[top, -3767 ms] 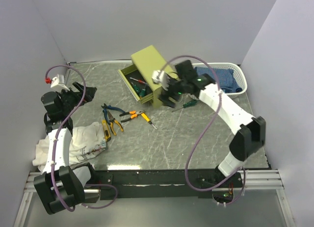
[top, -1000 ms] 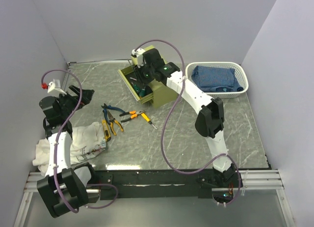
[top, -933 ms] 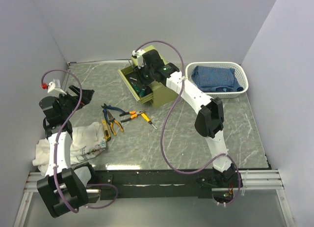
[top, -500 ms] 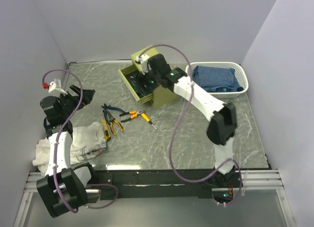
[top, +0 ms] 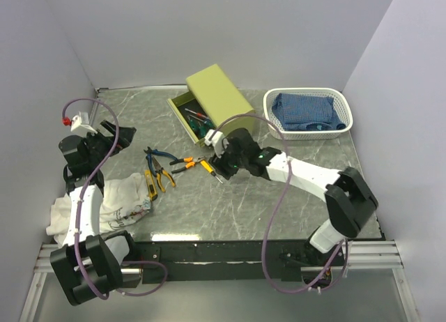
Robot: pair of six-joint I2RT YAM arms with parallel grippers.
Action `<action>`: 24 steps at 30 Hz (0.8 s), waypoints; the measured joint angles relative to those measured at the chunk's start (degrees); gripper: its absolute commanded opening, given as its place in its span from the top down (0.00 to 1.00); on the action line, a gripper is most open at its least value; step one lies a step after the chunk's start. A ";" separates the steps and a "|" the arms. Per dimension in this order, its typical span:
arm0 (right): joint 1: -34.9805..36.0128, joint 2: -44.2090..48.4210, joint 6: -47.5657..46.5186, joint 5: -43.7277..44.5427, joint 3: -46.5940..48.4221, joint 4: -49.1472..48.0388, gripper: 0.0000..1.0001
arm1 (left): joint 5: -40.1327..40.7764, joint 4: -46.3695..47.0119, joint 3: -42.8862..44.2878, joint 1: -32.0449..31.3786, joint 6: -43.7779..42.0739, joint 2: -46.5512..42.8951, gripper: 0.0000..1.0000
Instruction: Sort the tools into containers
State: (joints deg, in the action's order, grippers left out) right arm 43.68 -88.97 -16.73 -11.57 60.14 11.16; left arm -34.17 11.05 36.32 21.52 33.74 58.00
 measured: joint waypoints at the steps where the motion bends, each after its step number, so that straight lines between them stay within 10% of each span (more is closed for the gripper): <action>1: 0.48 -1.42 0.26 0.63 0.33 -1.09 0.42 | 0.02 0.00 0.00 -0.02 -0.04 0.02 0.04; 24: 5.22 -20.44 4.31 10.08 5.44 -12.00 0.47 | 1.03 -2.34 -0.04 -0.37 -1.60 0.00 0.03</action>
State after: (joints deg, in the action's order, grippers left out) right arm 48.90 -109.40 -12.43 -1.50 65.58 -0.84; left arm -33.15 8.71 36.27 21.15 32.14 58.00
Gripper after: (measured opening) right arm 0.543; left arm 0.966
